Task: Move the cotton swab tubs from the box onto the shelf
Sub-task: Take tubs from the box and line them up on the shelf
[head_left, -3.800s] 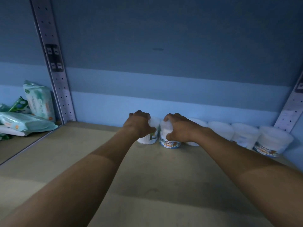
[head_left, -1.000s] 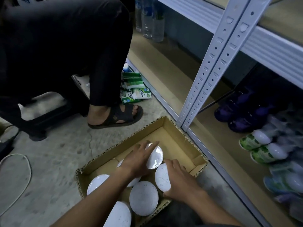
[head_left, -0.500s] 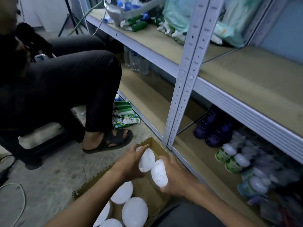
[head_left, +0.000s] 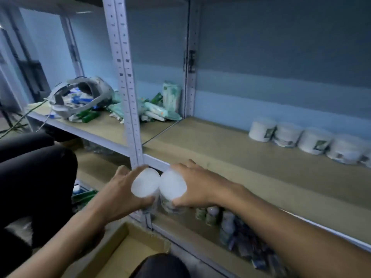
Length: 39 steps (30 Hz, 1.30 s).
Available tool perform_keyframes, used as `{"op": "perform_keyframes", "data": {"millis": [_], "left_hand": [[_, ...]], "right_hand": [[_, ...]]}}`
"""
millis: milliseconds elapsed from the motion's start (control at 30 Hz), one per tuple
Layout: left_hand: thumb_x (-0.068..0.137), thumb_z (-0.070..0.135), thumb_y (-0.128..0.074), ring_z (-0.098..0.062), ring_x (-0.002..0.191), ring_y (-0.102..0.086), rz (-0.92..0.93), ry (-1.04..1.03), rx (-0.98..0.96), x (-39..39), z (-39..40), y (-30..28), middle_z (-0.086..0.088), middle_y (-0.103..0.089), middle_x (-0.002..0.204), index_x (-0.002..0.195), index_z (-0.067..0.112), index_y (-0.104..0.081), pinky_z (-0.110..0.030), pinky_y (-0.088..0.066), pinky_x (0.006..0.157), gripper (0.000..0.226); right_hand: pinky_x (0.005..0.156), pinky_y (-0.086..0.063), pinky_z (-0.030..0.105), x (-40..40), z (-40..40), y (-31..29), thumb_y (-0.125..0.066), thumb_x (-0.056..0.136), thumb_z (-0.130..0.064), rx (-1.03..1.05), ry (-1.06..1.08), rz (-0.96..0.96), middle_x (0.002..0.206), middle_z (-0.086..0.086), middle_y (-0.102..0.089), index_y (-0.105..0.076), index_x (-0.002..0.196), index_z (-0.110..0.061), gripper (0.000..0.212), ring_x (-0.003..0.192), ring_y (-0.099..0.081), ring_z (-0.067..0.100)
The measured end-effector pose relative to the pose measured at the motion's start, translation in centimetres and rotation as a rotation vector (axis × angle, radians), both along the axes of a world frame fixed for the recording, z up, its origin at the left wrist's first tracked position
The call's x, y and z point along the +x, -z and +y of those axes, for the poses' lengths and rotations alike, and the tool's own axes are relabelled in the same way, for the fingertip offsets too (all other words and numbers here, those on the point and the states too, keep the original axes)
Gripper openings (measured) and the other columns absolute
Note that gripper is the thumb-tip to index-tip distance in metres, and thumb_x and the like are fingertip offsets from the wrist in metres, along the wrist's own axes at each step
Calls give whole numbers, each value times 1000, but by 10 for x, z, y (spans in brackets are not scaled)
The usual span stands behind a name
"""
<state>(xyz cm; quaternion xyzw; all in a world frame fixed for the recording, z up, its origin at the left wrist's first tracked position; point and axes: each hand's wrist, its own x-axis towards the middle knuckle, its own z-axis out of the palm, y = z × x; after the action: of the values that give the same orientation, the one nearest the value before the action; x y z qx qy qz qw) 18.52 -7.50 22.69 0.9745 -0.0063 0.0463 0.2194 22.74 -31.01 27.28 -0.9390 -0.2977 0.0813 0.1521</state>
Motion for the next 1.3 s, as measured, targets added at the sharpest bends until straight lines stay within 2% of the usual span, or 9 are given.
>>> {"op": "perform_keyframes", "data": {"millis": [100,200,400,500,633,733,933,1133,1300], "left_hand": [[56,79,-63,-14,110,-52,-68,127,30,8,-39,-43,15,-42,124,142,56,-26,-33,-48,86,97],[54,82,-62,-14,101,-54,-140,221,50,17,-87,-80,16,-44,114,140,58,-26,-34,-47,82,96],[54,76,-64,-18,110,-55,-200,416,21,37,-205,-112,11,-46,121,142,52,-33,-33,-43,87,97],[57,69,-69,-21,117,-52,-179,517,-13,44,-267,-112,5,-47,123,143,48,-35,-33,-43,94,95],[64,61,-74,-24,121,-52,-151,639,-34,51,-338,-104,-1,-45,133,145,45,-34,-29,-40,87,91],[65,59,-76,-24,118,-52,-131,707,-69,57,-381,-100,-1,-44,132,142,44,-38,-28,-39,83,87],[62,53,-75,-27,112,-57,-51,791,-97,77,-450,-94,-5,-45,132,137,37,-44,-37,-51,92,82],[67,57,-73,-27,130,-45,35,789,-69,101,-500,-79,-5,-34,144,148,35,-31,-34,-44,98,94],[65,56,-76,-26,134,-43,132,792,-63,116,-530,-65,-3,-32,149,149,37,-29,-40,-45,104,98]], "right_hand": [[97,-49,41,-13,-49,-42,-76,71,-50,10,79,-64,133,1,-44,-40,141,-32,80,119,-54,25],[102,-45,36,-30,-102,-73,-76,72,-53,24,173,-105,139,1,-43,-36,149,-32,90,125,-49,22],[105,-42,35,-66,-210,-101,-76,71,-58,-3,388,-166,148,-1,-43,-36,152,-31,94,131,-46,19],[96,-45,33,-81,-259,-102,-77,68,-59,-21,506,-156,145,-2,-46,-40,149,-32,93,125,-49,18],[89,-42,28,-98,-315,-98,-78,65,-60,-35,655,-136,144,-3,-47,-41,148,-32,95,123,-51,17],[93,-47,30,-102,-348,-95,-80,63,-58,-39,744,-121,141,-4,-53,-48,143,-32,90,119,-53,15],[99,-47,32,-91,-398,-78,-81,63,-55,-43,933,-65,140,0,-53,-50,140,-25,88,122,-53,18],[82,-43,25,-66,-441,-60,-81,64,-54,-42,1083,-19,140,4,-51,-48,143,-23,90,121,-55,20],[90,-50,30,-48,-474,-52,-79,61,-56,-48,1174,26,139,7,-50,-42,147,-24,99,120,-56,23]]}}
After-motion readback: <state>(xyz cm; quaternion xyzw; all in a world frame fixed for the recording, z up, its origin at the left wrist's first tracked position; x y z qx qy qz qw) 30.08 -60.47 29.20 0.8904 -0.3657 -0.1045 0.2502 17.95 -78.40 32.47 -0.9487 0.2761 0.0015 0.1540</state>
